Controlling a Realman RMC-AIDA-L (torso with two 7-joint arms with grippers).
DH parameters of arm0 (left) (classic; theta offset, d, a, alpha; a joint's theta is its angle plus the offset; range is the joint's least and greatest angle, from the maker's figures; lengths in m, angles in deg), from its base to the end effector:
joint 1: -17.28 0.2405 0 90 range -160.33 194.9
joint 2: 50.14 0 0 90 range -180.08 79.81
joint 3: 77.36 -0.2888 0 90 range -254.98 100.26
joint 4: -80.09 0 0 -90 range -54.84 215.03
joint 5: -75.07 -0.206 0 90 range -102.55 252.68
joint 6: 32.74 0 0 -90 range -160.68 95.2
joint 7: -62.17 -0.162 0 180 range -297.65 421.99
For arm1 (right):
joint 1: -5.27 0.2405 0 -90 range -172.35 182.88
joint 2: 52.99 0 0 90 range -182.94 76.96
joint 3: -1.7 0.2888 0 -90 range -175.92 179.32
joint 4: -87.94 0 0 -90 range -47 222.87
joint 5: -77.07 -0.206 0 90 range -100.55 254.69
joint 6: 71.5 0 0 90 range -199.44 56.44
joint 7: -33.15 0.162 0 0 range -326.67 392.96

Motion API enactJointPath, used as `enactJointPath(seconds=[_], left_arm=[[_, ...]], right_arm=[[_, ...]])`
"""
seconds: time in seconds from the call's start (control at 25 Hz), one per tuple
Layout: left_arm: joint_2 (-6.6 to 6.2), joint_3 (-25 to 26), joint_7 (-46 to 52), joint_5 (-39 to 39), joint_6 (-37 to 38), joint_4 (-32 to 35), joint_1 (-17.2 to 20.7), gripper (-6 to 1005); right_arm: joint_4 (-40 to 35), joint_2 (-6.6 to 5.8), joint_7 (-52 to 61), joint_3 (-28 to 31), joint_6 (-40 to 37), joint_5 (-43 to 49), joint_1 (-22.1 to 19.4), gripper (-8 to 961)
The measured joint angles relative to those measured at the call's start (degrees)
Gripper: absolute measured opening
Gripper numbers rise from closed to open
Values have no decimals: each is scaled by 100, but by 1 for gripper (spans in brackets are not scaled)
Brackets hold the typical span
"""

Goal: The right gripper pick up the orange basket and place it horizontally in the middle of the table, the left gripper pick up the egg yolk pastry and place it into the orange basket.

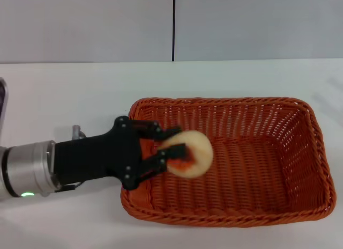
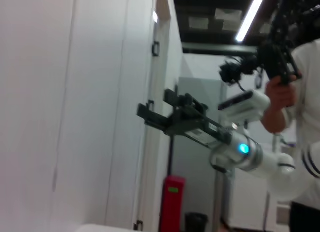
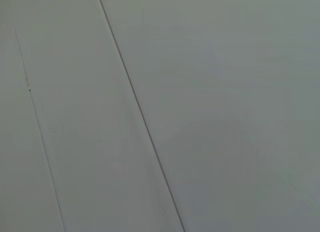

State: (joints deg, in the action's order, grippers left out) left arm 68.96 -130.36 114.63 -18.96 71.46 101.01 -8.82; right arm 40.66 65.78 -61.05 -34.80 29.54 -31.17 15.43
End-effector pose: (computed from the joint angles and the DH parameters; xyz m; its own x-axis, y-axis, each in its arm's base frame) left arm -0.2511 0.2716 -0.0609 0.6478 0.0983 0.7554 0.1782 -0.9837 -0.0249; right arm 0.3009 0.2753 0.0976 0.3399 -0.0279 -0.9400 -0.6465 -0.7329 -0.2121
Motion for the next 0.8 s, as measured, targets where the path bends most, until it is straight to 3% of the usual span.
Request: enactJointPath(seconds=[0.24,0.48,0.68,0.72,0.76,0.8], left_arm=[[-1,-199,-401,336,-300,-473,-74,304],[-13,-227,-369,399,-488,-463,-58,584],[-81,387,-397,505,-584,-307,209,768],[-90,994,-411,534,-587,-88,484,791],[-90,994,-411,534,-587,-88,484,813],[-90,1304,-419,561,-578,11,620,836]], right_arm=[[219,-12,-107,-7,-35,23,63,791],[253,-17,-132,-7,-38,31,108,792],[262,-13,-169,5,-50,89,125,791],[262,-12,-209,16,-54,107,120,791],[265,-11,-280,34,-62,122,103,791],[276,-12,-375,45,-82,128,78,791]])
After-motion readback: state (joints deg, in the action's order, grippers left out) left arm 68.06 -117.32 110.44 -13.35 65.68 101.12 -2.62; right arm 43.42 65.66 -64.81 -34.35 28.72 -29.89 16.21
